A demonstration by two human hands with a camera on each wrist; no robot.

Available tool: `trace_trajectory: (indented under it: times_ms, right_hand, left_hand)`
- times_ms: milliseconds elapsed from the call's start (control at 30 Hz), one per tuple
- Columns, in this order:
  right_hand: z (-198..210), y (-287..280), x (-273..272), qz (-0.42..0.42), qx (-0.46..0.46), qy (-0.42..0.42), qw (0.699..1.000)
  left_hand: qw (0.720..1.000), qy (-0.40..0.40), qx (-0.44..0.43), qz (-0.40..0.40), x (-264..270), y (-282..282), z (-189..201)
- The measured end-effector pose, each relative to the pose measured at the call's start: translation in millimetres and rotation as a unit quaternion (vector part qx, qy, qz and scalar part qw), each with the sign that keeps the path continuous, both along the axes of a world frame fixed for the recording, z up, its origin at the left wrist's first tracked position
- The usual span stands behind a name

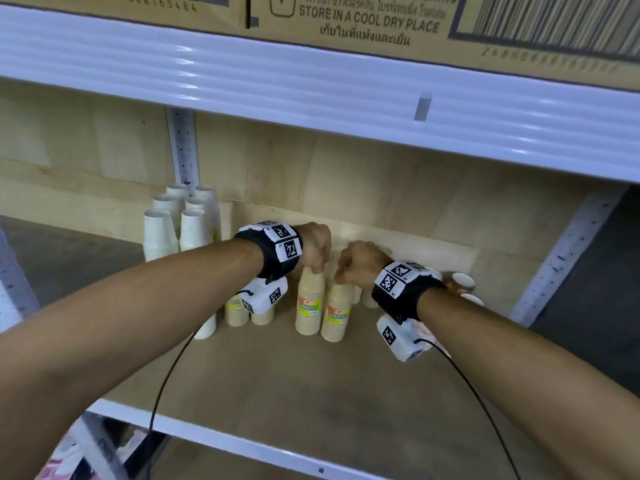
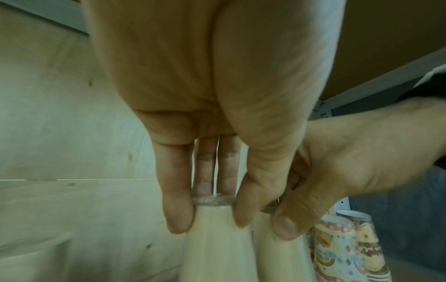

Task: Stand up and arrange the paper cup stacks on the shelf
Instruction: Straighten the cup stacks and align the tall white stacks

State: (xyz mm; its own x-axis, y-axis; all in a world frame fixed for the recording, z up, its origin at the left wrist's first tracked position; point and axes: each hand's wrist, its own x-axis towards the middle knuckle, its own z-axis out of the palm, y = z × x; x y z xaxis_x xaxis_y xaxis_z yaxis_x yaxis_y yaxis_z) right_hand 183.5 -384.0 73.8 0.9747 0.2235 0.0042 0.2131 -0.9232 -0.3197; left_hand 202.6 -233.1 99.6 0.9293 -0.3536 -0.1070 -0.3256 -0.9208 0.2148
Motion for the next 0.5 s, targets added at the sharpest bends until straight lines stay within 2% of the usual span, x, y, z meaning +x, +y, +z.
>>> trace_trajectory:
  times_ms: [233,500]
  right_hand:
    - [-1,-45,19,-0.055,-0.017,-0.007,0.998]
    - [-5,-73,41,-0.078,-0.018,0.009,0.997]
  left_hand:
    - [0.998,-0.023,-0.012,-0.057,18,-41,7]
    - [0.996,-0.030,-0.031,-0.078,43,-70,-1]
